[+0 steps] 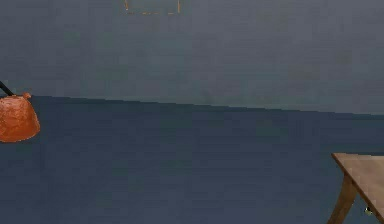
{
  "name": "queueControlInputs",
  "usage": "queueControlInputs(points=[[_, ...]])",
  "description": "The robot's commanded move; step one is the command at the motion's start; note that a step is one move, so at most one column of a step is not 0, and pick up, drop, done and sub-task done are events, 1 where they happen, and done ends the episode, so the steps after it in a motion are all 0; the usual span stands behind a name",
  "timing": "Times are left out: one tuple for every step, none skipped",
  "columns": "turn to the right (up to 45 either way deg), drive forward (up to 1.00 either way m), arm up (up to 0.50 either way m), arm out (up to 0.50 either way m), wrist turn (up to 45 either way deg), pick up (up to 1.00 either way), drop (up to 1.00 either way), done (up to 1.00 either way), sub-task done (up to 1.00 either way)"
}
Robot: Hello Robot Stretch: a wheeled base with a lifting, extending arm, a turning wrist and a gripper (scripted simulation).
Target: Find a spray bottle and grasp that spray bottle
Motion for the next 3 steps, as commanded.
queueControlInputs(points=[[0.0, 0.00, 0.36, 0.00, 0.0, 0.00, 0.00, 0.00, 0.00], [0.0, 0.00, 0.00, 0.46, 0.0, 0.00, 0.00, 0.00, 0.00], [0.0, 0.00, 0.00, 0.00, 45.0, 0.00, 0.00, 0.00, 0.00]])
